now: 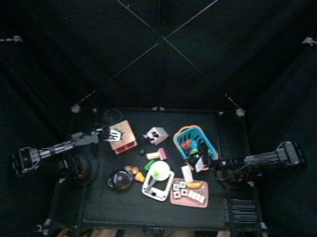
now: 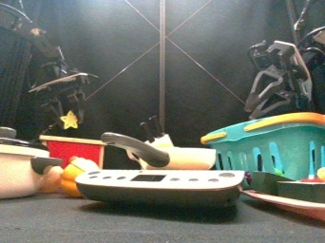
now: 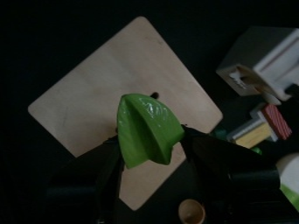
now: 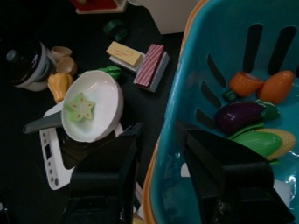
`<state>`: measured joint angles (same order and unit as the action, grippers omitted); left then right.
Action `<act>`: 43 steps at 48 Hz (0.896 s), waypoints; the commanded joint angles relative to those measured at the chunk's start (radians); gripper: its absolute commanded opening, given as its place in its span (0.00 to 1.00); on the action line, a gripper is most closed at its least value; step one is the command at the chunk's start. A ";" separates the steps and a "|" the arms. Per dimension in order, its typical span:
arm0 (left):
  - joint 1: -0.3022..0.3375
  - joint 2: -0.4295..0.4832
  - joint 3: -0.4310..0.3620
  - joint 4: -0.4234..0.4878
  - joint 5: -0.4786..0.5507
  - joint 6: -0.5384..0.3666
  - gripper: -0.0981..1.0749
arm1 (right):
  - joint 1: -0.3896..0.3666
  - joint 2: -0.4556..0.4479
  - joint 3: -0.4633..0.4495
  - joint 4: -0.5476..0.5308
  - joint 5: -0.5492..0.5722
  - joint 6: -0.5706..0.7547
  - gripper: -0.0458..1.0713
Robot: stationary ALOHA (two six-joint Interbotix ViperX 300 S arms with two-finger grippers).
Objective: Place starfruit top on drawer
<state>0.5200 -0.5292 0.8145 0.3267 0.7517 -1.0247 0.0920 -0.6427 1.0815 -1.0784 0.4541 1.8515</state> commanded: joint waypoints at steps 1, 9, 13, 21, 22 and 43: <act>0.034 0.012 0.008 0.005 -0.046 -0.002 0.76 | -0.009 -0.003 -0.005 -0.005 -0.009 -0.002 0.71; 0.057 0.026 0.031 0.000 -0.114 -0.002 0.77 | -0.014 -0.002 0.002 -0.005 -0.015 -0.002 0.71; 0.060 0.029 0.032 0.000 -0.129 -0.002 0.78 | -0.014 -0.002 0.003 -0.005 -0.017 -0.002 0.71; 0.067 0.044 0.034 0.000 -0.138 -0.002 0.82 | -0.018 -0.002 0.009 -0.005 -0.018 -0.002 0.71; 0.067 0.048 0.034 0.000 -0.138 -0.002 0.83 | -0.018 -0.002 0.011 -0.005 -0.018 -0.002 0.71; 0.069 0.067 0.031 0.002 -0.140 -0.002 0.92 | -0.021 -0.002 0.012 -0.005 -0.018 -0.002 0.71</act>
<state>0.5844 -0.4556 0.8590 0.3237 0.6167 -1.0278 0.0736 -0.6412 1.1029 -1.0799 0.4387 1.8515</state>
